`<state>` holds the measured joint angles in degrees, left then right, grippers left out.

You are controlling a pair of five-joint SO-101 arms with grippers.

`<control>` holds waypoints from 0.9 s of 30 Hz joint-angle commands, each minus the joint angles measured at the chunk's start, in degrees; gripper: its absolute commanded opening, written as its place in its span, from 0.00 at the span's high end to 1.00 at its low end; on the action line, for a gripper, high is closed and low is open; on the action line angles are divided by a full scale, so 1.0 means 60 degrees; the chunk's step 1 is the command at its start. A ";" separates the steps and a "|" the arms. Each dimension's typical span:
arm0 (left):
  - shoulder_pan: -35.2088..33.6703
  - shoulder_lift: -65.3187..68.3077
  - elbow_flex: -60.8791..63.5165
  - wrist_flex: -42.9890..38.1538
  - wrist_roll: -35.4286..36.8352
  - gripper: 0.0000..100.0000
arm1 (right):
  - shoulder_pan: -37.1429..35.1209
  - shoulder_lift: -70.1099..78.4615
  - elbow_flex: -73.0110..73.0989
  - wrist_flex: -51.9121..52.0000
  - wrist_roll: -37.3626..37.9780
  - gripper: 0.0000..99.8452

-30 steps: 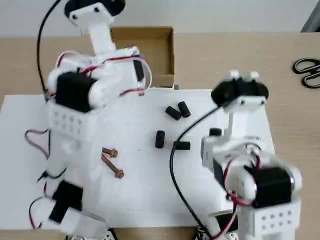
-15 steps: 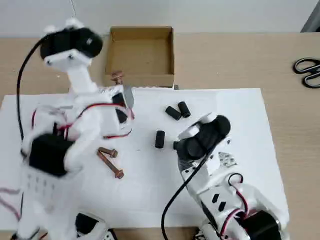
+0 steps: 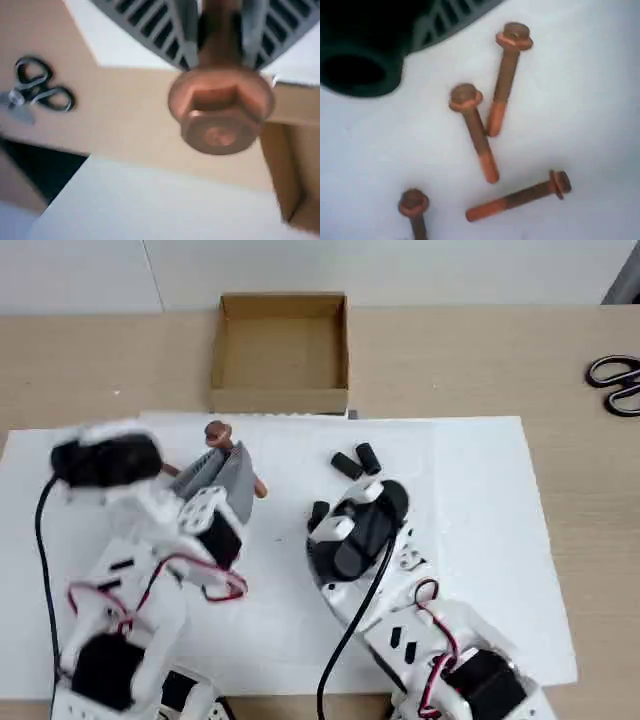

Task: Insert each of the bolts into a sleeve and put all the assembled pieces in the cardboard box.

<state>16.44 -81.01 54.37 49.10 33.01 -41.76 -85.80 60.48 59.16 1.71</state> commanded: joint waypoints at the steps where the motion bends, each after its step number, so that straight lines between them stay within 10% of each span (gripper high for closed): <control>1: 0.0059 -0.1407 0.0769 -0.0586 0.0249 1.00 | -0.0125 -0.0066 0.0293 -0.0872 0.0059 1.00; 27: 0.1568 -0.2403 0.1326 -0.0103 0.0586 1.00 | -0.0784 0.0022 0.0571 -0.1502 0.0088 1.00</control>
<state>25.58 -94.90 62.46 47.69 36.35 -46.07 -85.63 64.62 52.04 1.71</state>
